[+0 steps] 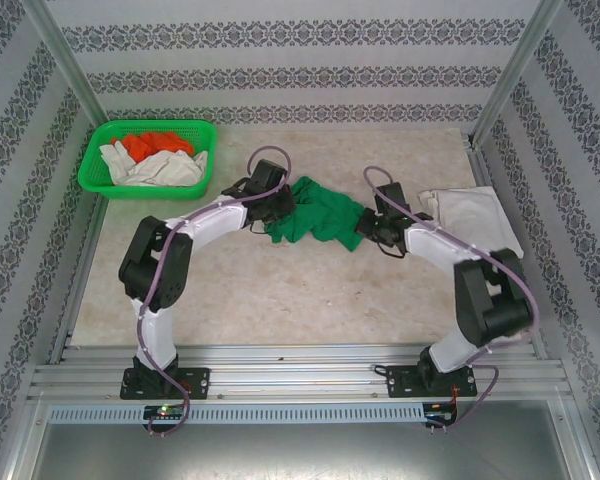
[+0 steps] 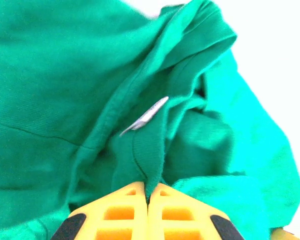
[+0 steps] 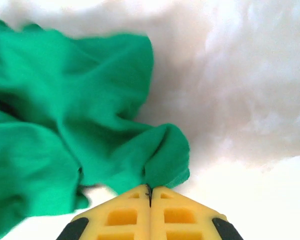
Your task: Fold and stack the t-shirts
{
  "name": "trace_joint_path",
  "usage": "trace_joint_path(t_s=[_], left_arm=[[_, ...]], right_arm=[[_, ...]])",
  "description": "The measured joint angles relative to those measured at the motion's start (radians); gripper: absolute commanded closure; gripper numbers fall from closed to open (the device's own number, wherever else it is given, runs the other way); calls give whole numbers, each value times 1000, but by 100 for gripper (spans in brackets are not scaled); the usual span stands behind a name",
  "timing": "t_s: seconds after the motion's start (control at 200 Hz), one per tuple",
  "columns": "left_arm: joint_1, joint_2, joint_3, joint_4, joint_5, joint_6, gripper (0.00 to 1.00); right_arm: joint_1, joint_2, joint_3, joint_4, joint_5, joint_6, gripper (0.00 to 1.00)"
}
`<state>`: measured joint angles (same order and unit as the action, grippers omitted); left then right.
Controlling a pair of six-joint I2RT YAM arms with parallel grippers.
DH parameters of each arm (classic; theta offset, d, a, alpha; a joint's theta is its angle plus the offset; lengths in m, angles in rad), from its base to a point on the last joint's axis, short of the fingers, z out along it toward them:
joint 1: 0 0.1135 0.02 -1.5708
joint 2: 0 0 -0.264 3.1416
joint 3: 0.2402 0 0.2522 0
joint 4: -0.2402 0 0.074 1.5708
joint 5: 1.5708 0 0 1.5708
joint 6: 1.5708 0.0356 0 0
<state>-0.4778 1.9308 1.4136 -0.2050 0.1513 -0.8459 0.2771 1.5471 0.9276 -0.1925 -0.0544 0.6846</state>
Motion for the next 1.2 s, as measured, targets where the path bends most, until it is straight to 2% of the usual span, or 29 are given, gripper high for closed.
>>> trace_joint_path(t_s=[0.15,0.42,0.55,0.754,0.884,0.984,1.204], left_arm=[[31,-103,50,-28,-41,48,100],[118,-238,271,-50,-138,171,100],[120,-310,346,-50,-182,240,100],[120,-470,349,-50,-256,304,100],[120,-544,343,-37,-287,312,100],[120,-540,344,-5,-288,317,100],[139,-318,433,23,-252,321,100]], right_arm=[[-9,-202,28,-21,53,-19,100],[-80,-466,130,-27,112,-38,100],[-90,-569,190,-27,122,-39,100],[-90,-721,254,-31,128,-37,100],[-90,-740,318,-35,125,-37,100],[-90,-692,376,-29,119,-39,100],[-99,-459,459,34,108,-60,100]])
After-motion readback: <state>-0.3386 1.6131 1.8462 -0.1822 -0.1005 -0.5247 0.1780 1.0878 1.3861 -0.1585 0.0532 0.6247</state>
